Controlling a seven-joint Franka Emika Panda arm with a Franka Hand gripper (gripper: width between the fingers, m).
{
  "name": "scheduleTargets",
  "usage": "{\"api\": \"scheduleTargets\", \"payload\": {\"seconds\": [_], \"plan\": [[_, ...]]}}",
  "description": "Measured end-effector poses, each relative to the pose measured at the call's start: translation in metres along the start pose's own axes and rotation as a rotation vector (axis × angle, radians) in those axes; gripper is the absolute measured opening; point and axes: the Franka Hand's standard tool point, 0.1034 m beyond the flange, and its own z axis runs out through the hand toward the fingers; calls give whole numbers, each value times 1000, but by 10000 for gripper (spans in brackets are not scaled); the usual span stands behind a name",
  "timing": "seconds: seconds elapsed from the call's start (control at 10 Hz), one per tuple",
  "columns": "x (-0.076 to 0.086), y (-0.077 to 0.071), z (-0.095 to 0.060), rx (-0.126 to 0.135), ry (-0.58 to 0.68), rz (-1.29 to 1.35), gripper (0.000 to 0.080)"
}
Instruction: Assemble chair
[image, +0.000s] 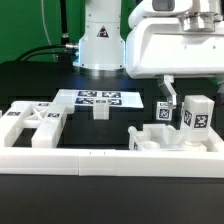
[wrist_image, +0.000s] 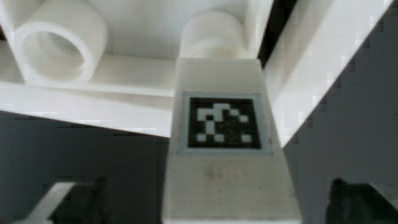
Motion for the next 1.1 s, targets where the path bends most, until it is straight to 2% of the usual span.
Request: {"api": "scheduleTargets", "payload": {"seconds": [0.1, 0.3, 0.6, 0.9, 1.1], "plan": [[2, 1, -2, -1, 2, -1, 639], [5, 6, -6, -4, -1, -5, 646], [20, 17, -21, -4, -26, -21, 649], [16, 14, -19, 3, -56, -23, 649], [5, 9, -15, 20, -159, -3, 649]]}}
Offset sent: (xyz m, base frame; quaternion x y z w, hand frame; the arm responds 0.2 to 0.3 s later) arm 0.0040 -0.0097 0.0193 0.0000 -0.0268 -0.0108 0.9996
